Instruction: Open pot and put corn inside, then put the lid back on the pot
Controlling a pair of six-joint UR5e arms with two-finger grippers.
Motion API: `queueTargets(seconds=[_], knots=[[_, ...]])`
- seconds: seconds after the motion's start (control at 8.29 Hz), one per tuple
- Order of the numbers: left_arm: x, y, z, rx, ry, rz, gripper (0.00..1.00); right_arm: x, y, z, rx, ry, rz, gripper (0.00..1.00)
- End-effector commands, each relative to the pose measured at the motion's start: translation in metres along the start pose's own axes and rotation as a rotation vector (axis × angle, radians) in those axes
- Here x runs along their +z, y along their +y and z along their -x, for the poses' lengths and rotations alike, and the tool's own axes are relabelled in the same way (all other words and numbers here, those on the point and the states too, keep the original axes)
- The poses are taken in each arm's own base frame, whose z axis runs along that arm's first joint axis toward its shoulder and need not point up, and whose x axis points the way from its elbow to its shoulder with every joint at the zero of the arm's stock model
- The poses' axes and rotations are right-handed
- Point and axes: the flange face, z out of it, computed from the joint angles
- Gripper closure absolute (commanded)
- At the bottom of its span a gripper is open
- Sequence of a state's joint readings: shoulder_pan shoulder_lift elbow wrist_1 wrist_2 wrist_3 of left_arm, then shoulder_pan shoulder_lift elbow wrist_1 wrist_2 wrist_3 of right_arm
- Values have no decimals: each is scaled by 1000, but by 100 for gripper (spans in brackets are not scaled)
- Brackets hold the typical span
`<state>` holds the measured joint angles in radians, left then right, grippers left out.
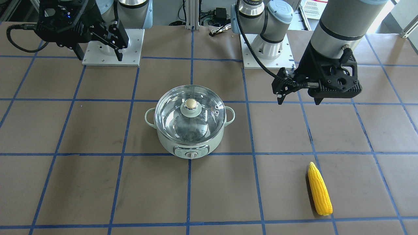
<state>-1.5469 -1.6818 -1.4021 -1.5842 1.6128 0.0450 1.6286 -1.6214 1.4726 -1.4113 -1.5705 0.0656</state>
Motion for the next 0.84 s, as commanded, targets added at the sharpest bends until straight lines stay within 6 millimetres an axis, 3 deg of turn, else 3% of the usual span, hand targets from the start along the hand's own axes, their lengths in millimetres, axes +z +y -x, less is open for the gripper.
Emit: queueTargets(seconds=[0.0, 0.24, 0.36, 0.48, 0.6, 0.72], knots=[[1, -4, 4, -8, 4, -18, 0, 0, 0, 0, -2, 0, 2, 0], [6, -14, 33, 16, -11, -14, 0, 3, 0, 0, 0, 1, 11, 0], [13, -25, 69, 12, -12, -47, 0, 2, 1, 0, -2, 1, 11, 0], [32, -45, 106, -37, -14, -73, 0, 3, 0, 0, 0, 3, 12, 0], [65, -61, 127, -49, -10, -27, 0, 2, 1, 0, -2, 1, 11, 0], [82, -68, 135, -56, -7, 0, 0, 4, 0, 1, -2, 0, 11, 0]])
